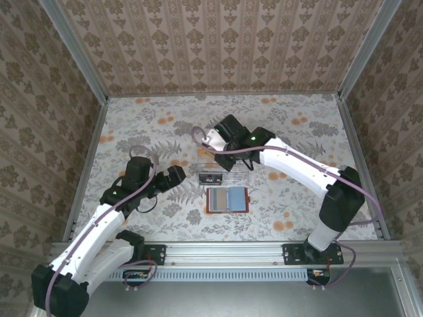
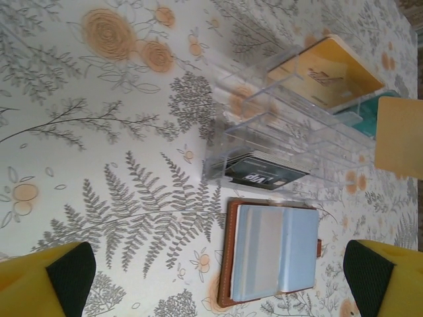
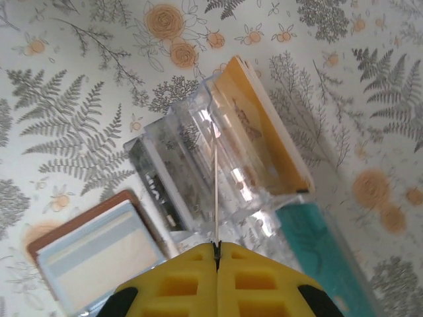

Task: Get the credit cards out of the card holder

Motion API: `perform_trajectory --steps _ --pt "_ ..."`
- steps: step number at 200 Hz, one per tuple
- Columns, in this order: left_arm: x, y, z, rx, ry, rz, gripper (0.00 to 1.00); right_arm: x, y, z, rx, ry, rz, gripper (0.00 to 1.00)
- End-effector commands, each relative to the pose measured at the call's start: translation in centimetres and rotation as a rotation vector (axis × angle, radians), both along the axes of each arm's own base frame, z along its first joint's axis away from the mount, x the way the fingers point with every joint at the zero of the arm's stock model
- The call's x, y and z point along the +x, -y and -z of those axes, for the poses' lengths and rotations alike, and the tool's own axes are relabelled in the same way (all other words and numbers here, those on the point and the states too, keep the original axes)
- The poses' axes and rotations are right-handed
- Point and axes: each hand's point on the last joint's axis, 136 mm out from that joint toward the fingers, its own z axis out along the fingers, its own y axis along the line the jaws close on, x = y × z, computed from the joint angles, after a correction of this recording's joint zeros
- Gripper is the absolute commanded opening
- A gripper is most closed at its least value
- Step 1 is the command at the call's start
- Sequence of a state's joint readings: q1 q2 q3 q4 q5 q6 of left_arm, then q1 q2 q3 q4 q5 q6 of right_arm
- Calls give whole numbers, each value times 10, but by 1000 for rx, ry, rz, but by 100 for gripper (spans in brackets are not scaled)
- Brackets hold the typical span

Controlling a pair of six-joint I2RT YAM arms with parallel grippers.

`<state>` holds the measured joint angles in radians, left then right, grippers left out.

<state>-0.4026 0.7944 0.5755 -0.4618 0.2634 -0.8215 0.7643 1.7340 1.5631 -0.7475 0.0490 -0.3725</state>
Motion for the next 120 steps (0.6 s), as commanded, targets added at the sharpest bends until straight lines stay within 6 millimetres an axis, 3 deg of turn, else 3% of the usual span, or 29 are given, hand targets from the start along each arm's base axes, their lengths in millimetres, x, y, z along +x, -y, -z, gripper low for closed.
perform_trajectory --steps 1,61,120 --pt "-6 -1 4 1 -10 30 100 7 2 3 -141 51 -118 0" --pt "0 -5 5 -9 -16 17 100 19 -10 2 -212 127 -274 0" --pt "3 -6 8 -14 -27 18 100 25 -14 16 -244 140 -316 0"
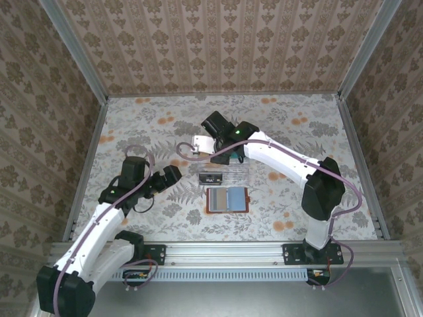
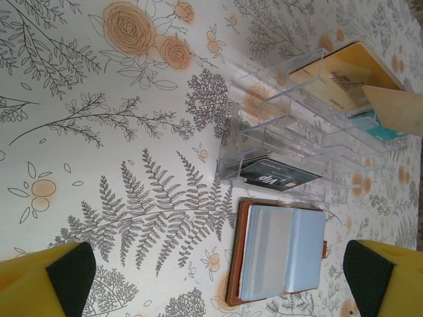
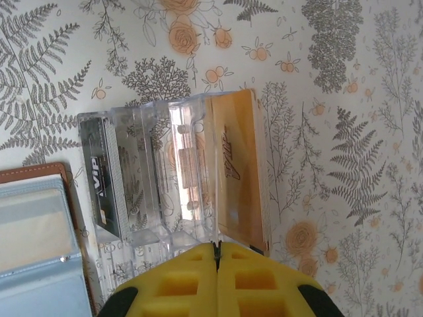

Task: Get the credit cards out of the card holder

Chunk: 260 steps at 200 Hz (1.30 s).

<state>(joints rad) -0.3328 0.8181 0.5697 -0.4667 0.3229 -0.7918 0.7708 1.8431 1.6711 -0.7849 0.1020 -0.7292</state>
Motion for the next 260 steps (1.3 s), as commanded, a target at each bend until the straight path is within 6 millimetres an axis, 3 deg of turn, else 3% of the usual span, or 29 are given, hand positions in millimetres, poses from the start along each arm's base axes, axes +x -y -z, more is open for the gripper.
perform_trajectory --steps 1,48,120,221,260 --pt "0 1 1 -4 5 25 100 7 -5 5 -31 28 -34 0" --pt "0 1 1 -7 0 26 100 12 -8 11 -44 40 -37 0" --pt "-1 -1 2 -7 -5 25 100 18 -13 -2 -28 69 -36 0" --pt "-5 -2 4 -11 -17 23 100 16 -17 35 -48 -1 -28 0" --pt "-8 -4 3 -11 -13 15 100 23 -13 40 -61 24 12 16"
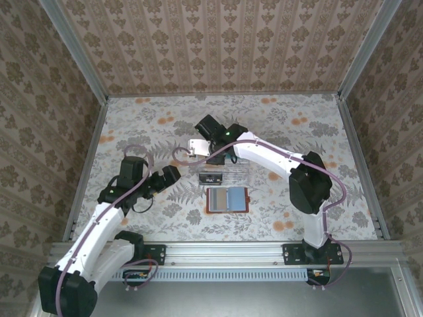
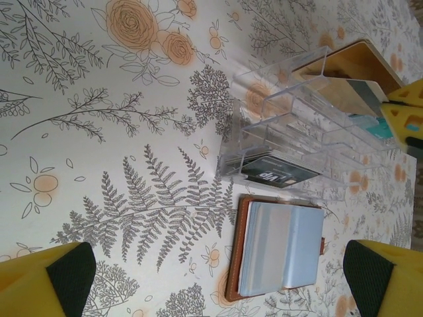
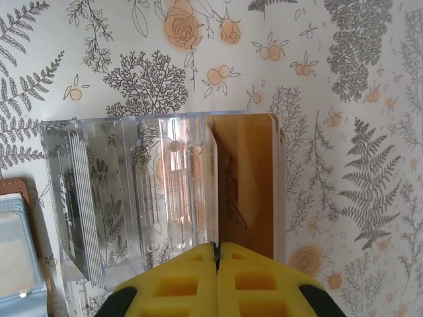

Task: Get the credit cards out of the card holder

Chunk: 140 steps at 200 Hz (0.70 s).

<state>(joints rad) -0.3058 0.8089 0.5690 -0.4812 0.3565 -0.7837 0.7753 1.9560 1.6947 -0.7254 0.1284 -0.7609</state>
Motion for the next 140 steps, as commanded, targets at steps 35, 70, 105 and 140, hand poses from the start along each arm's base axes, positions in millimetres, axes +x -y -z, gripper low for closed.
perform_trajectory --steps 35,70,105,140 --pt "-9 -3 5 7 -12 11 100 11 4 4 -20 59 66 25" --pt "-11 -4 5 7 -19 7 100 15 6 3 -28 89 85 31" --pt "-15 -5 6 5 -23 3 100 25 9 3 -46 145 126 38" --pt "-18 -6 5 2 -26 -3 100 37 11 0 -54 196 172 39"
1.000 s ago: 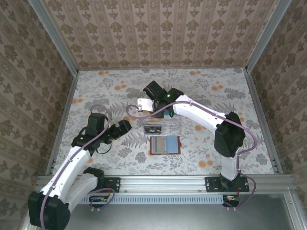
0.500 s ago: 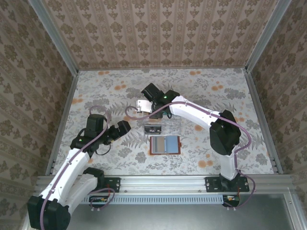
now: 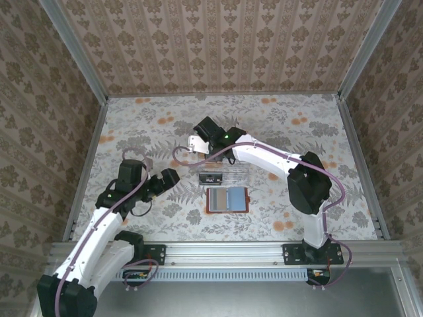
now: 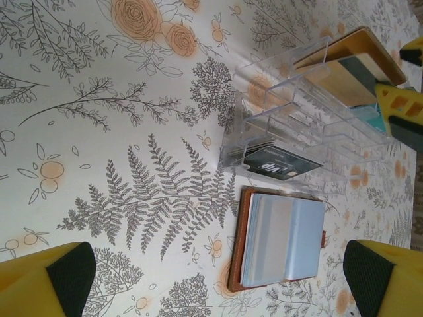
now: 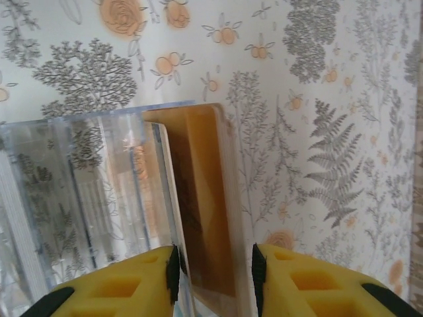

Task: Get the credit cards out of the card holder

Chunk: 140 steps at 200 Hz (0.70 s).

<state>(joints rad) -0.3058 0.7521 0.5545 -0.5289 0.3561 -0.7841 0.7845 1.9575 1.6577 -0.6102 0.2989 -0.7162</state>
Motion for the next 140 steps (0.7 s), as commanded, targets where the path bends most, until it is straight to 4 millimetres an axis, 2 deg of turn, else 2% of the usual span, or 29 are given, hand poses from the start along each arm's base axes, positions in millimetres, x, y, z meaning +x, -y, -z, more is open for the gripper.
perform_trajectory --steps 1,52,82,110,140 --pt "-7 -3 5 0 -21 -3 100 10 4 5 -25 48 58 39" --pt "-9 -3 4 -9 -24 -5 100 7 2 -3 30 41 77 39" --pt "-8 1 1 -23 -20 5 100 -2 4 -24 134 32 130 40" --pt "-3 8 -1 -53 -28 15 97 -19 11 -44 267 11 195 40" --pt "2 27 0 -77 -37 44 92 -52 24 -44 395 -83 281 36"
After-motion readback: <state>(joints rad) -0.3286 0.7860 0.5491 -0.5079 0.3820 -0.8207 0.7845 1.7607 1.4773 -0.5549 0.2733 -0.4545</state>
